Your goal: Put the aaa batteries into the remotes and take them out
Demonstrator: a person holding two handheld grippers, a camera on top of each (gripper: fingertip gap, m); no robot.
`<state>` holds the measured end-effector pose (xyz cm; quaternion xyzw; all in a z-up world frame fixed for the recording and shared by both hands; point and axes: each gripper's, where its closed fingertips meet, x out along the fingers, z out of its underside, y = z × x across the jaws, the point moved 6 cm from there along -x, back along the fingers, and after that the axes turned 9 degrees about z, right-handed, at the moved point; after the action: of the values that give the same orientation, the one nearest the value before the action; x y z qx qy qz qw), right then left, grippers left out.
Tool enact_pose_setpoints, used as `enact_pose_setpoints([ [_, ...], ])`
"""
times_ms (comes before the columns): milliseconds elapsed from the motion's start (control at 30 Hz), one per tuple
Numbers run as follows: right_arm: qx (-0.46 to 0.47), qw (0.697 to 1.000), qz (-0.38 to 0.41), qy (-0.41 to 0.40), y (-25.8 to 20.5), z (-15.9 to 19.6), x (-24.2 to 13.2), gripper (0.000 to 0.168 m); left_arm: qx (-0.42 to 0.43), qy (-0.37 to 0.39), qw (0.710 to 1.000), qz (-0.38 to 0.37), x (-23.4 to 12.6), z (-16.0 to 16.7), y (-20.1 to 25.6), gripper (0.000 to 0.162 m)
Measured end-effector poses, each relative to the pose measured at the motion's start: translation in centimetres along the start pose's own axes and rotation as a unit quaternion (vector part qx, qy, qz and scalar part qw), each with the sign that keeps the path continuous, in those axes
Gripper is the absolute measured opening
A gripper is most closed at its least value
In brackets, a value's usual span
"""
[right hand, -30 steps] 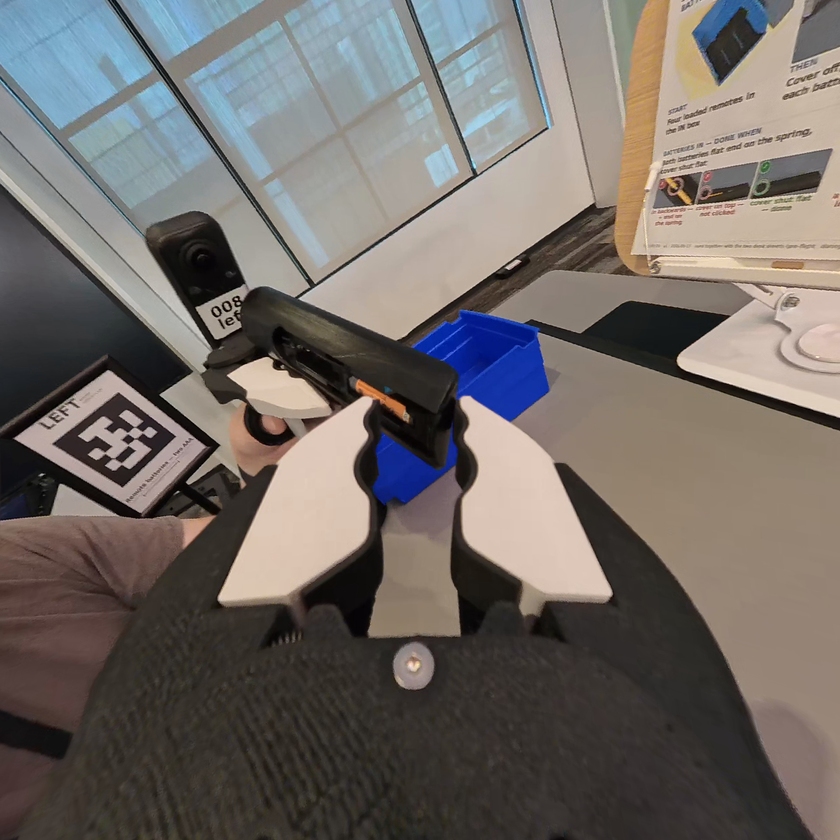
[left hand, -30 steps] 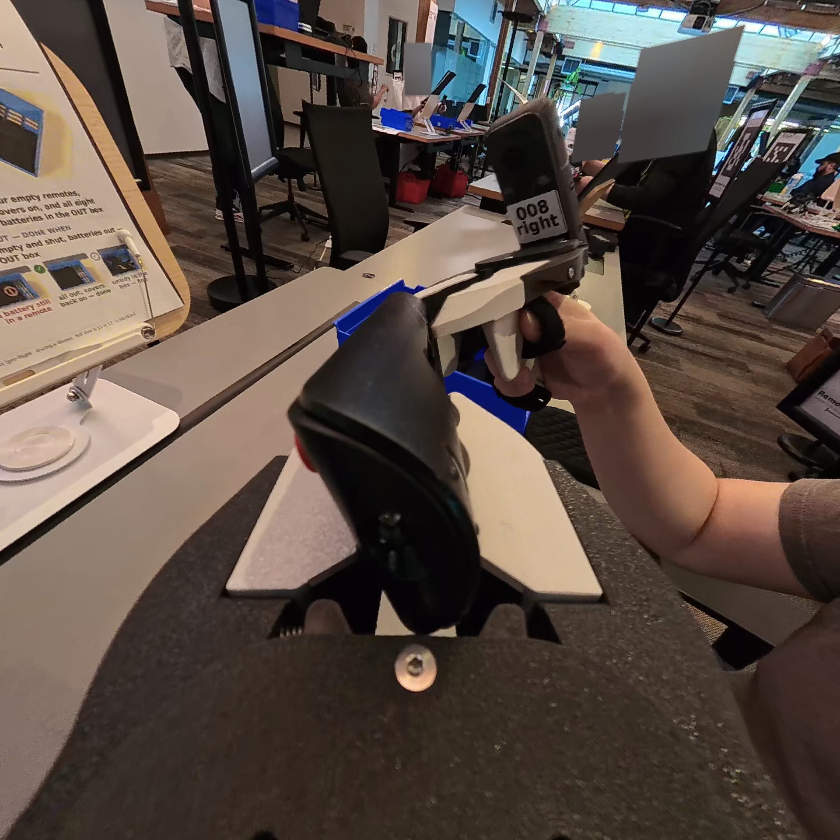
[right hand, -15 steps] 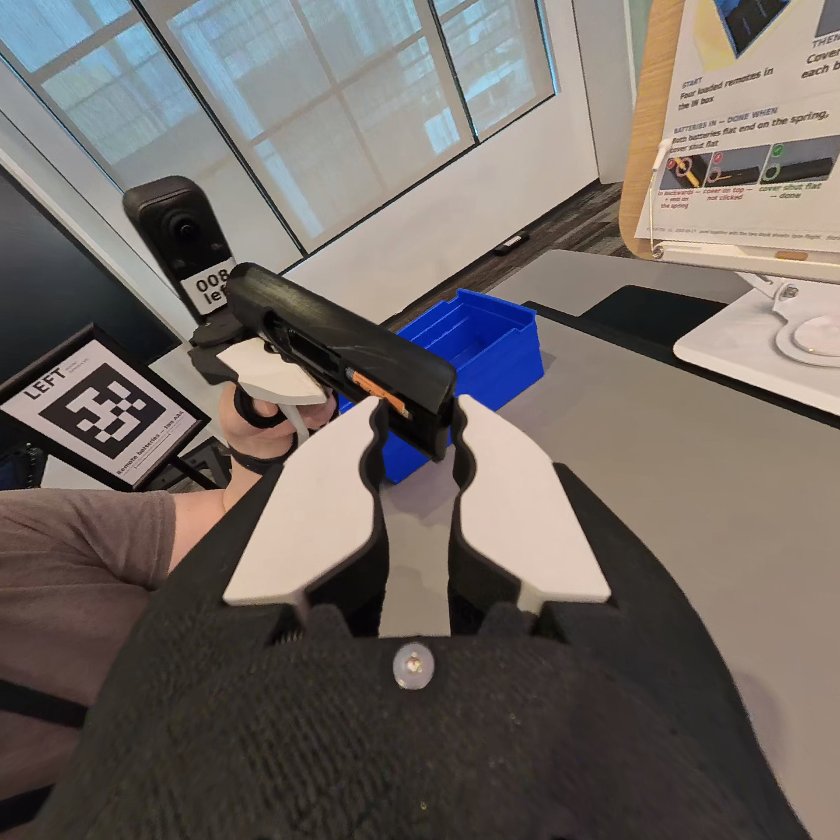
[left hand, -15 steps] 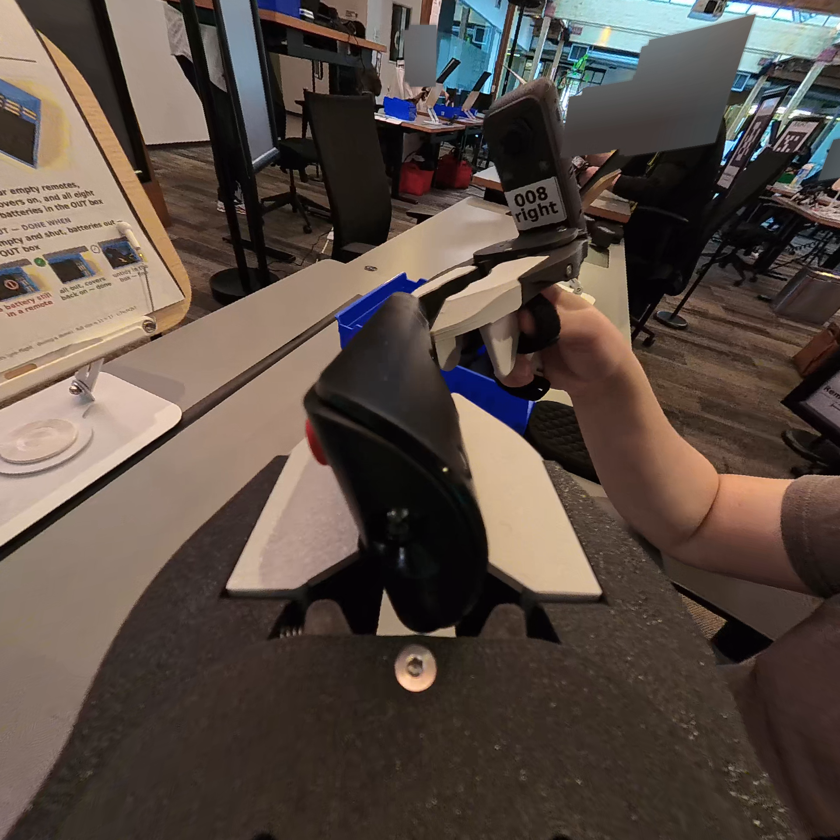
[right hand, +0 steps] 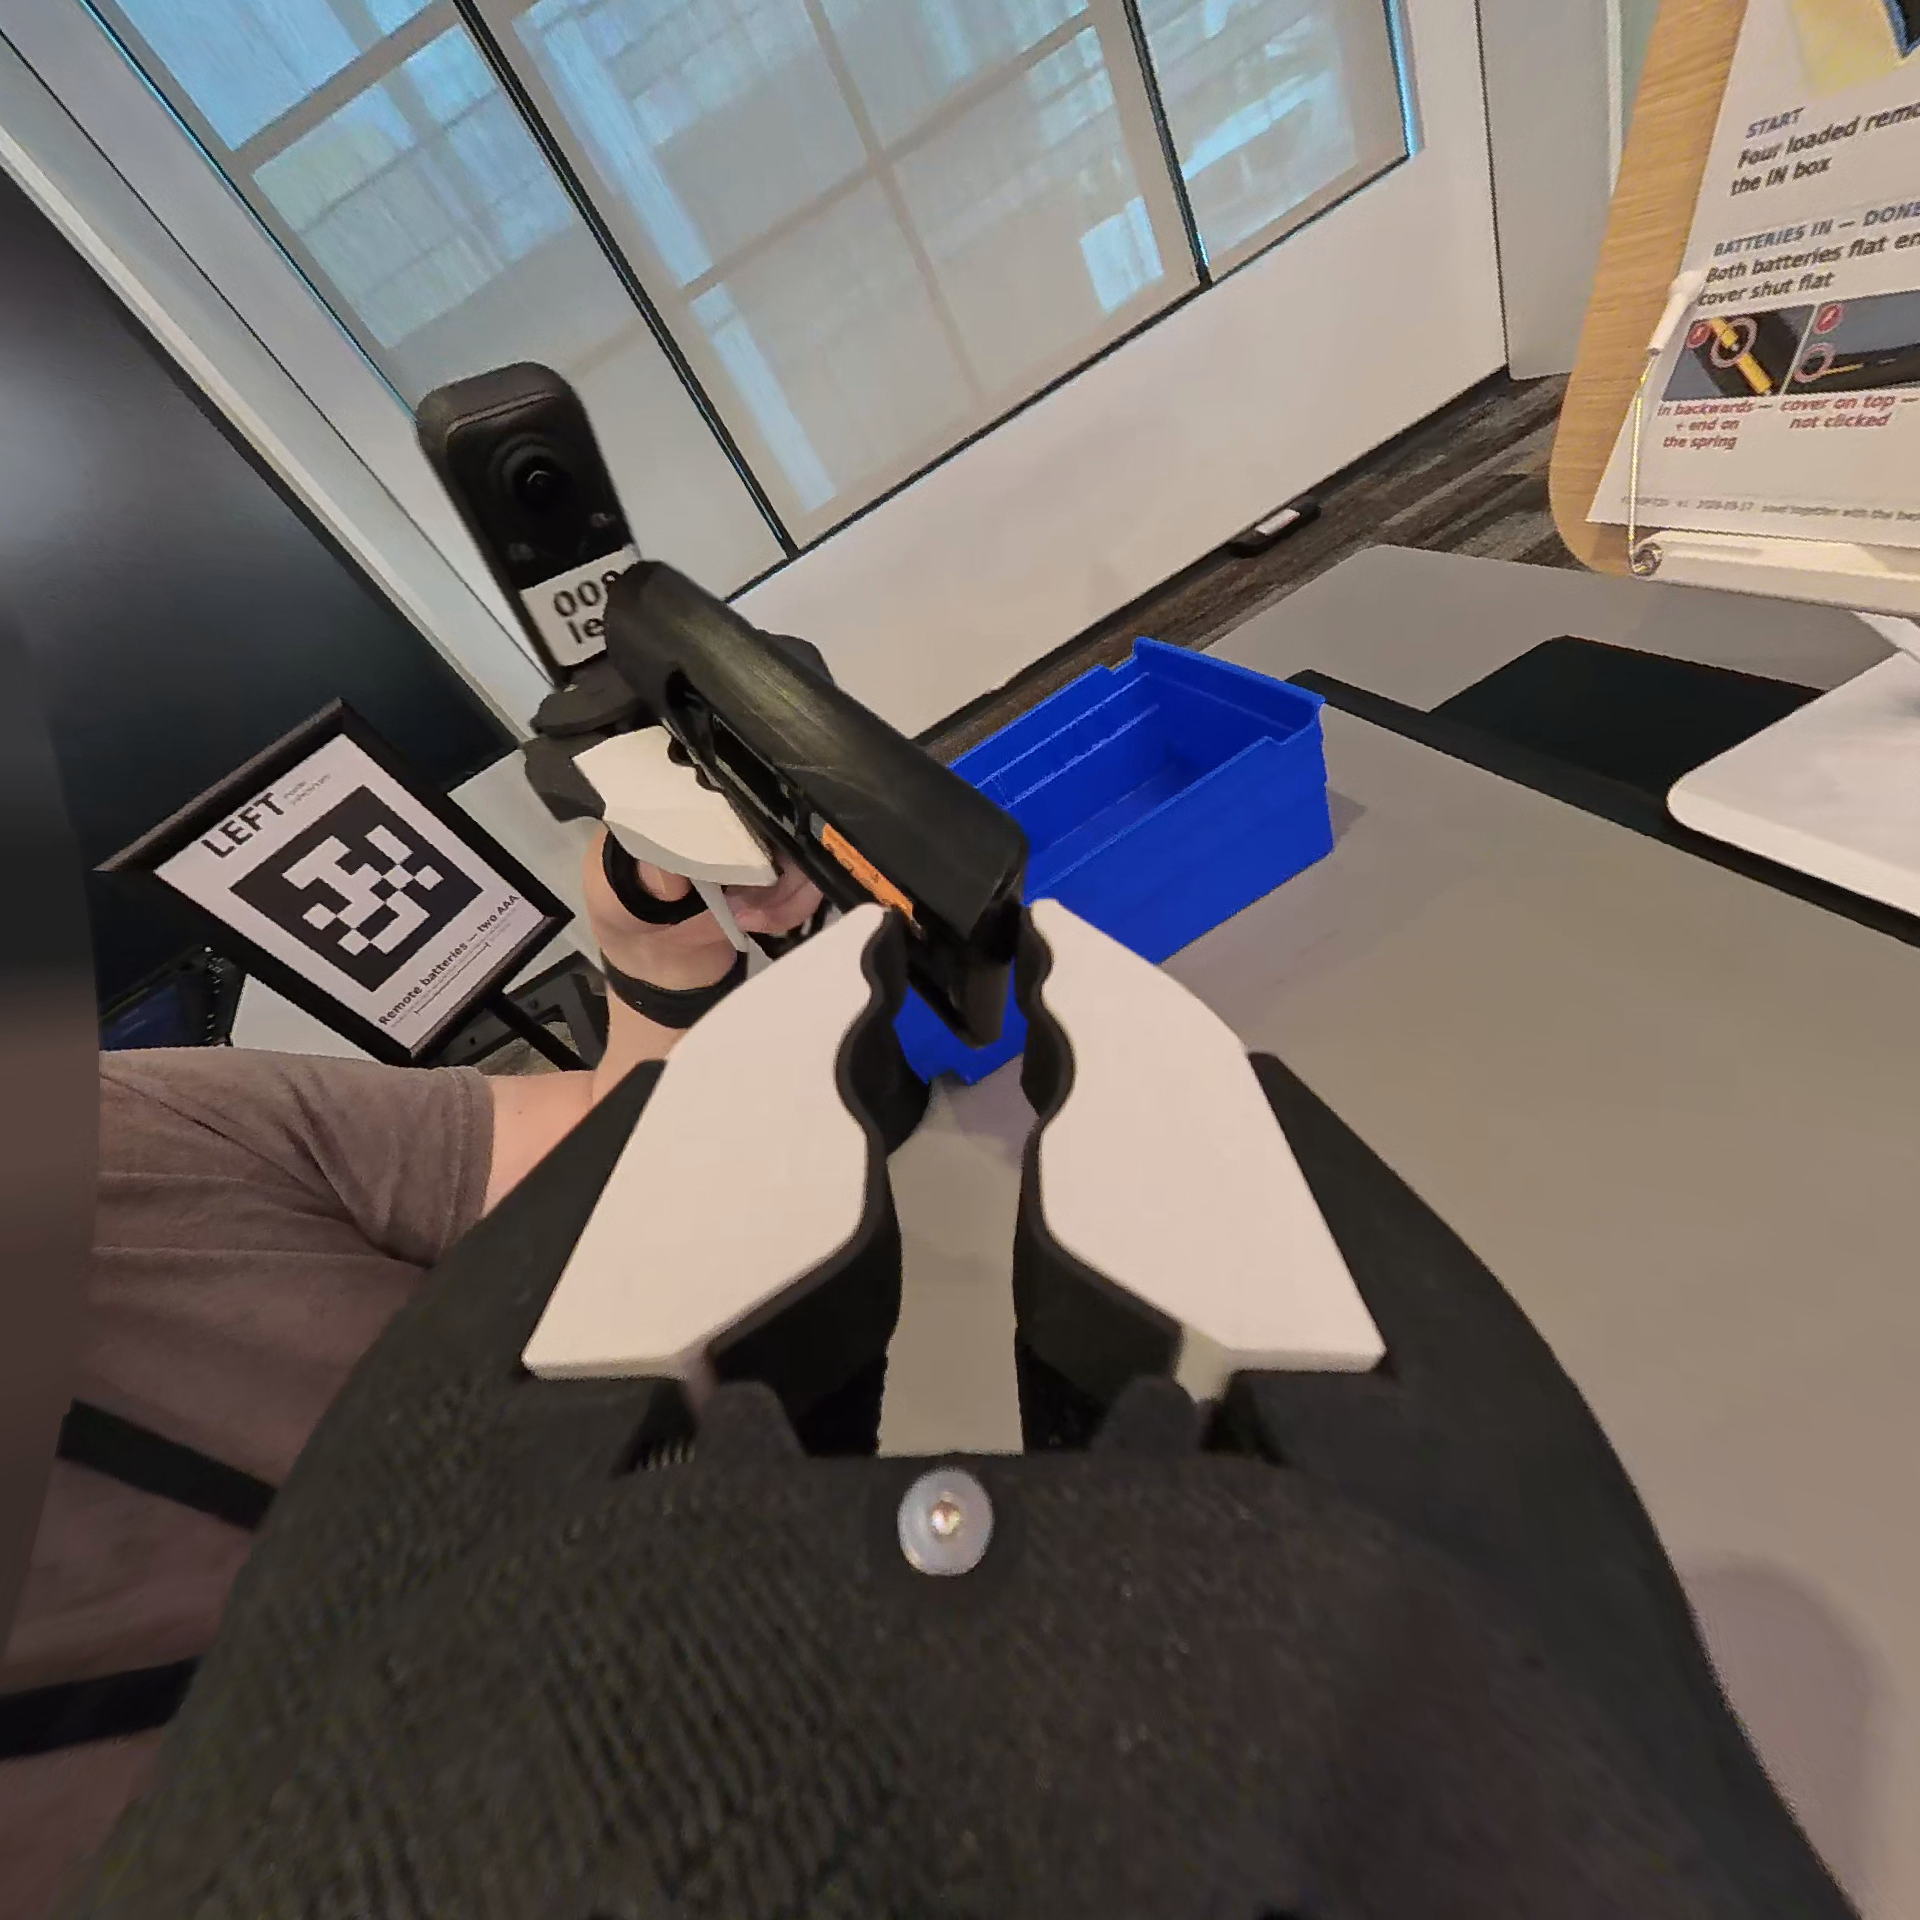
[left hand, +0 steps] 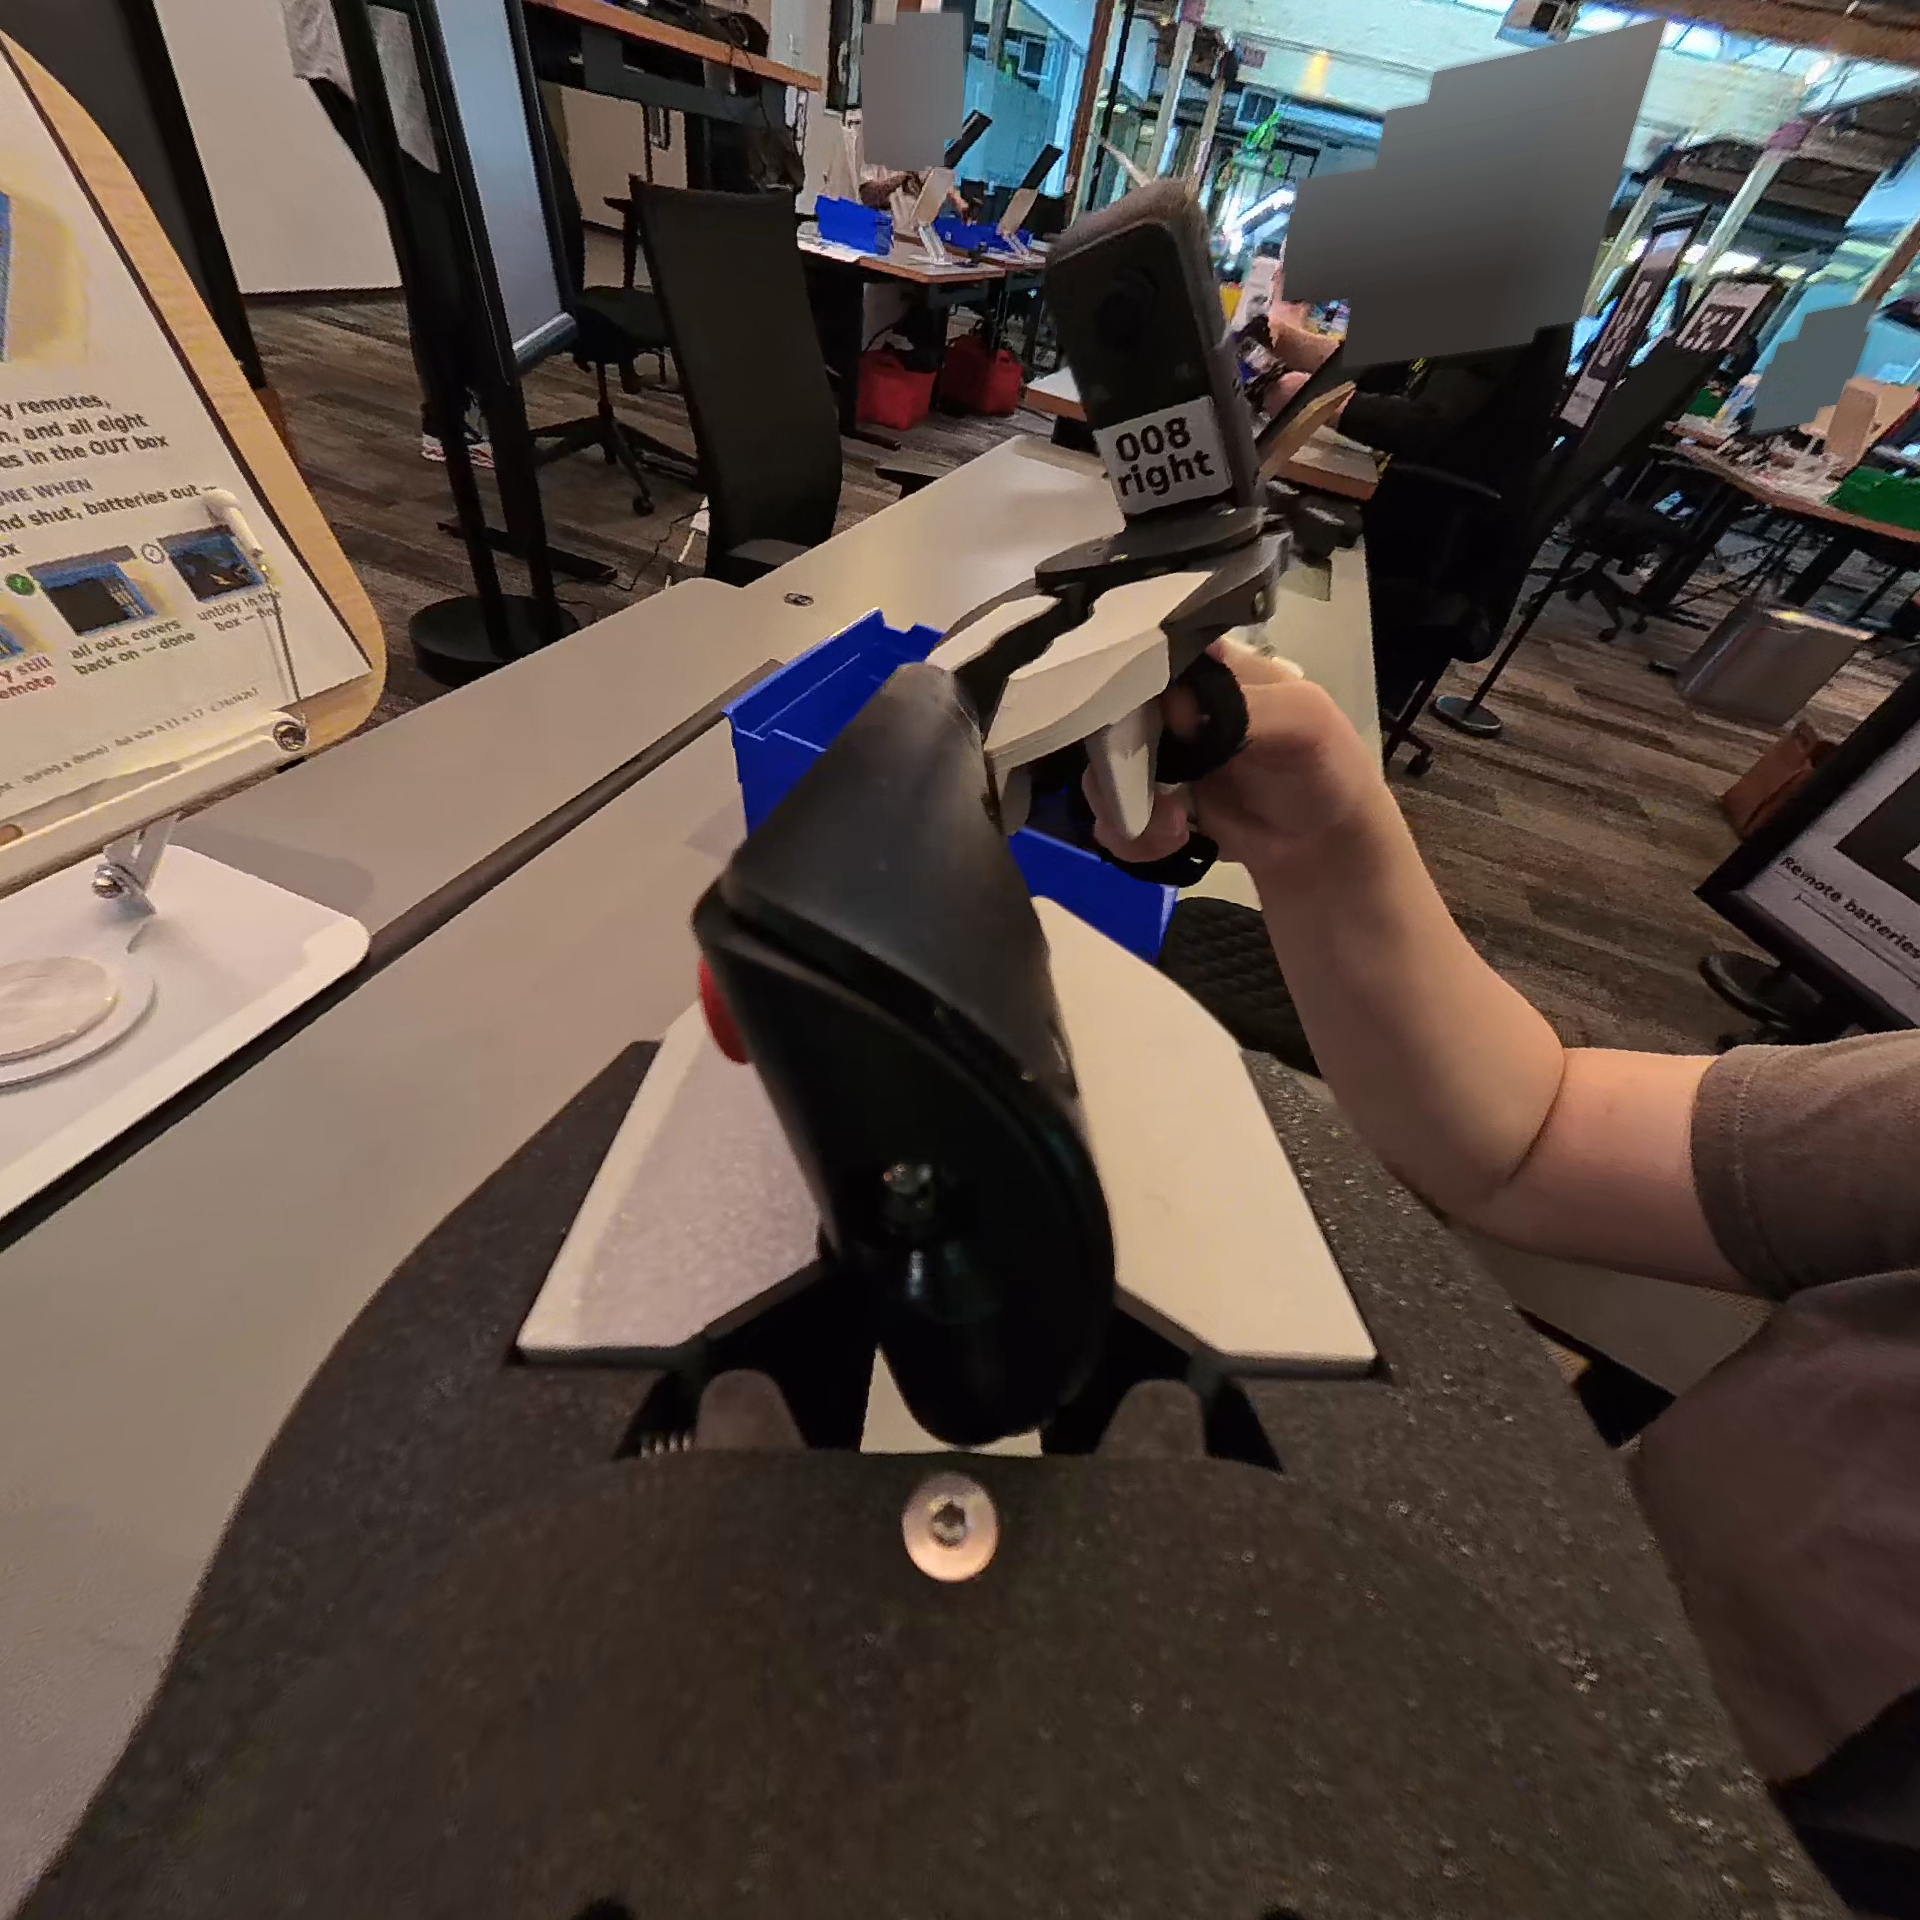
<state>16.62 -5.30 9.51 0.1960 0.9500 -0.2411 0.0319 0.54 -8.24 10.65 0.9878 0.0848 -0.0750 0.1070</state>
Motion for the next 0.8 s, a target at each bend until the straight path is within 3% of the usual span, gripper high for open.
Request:
enact_pose_setpoints([
  [400,-0.060,0.984,0.168,-0.015,0.7,0.2,0.3,0.025,0.048,-0.033,0.994,-0.097,1.3,0.6,-0.2,0.020],
  [667,-0.018,0.994,0.102,0.018,0.3,-0.3,-0.1,0.028,0.040,-0.012,0.996,-0.081,0.7,0.1,-0.1,0.020],
  [800,-0.025,0.991,0.127,0.013,0.4,-0.1,0.3,0.032,0.043,-0.020,0.995,-0.092,0.8,0.3,-0.3,0.021],
])
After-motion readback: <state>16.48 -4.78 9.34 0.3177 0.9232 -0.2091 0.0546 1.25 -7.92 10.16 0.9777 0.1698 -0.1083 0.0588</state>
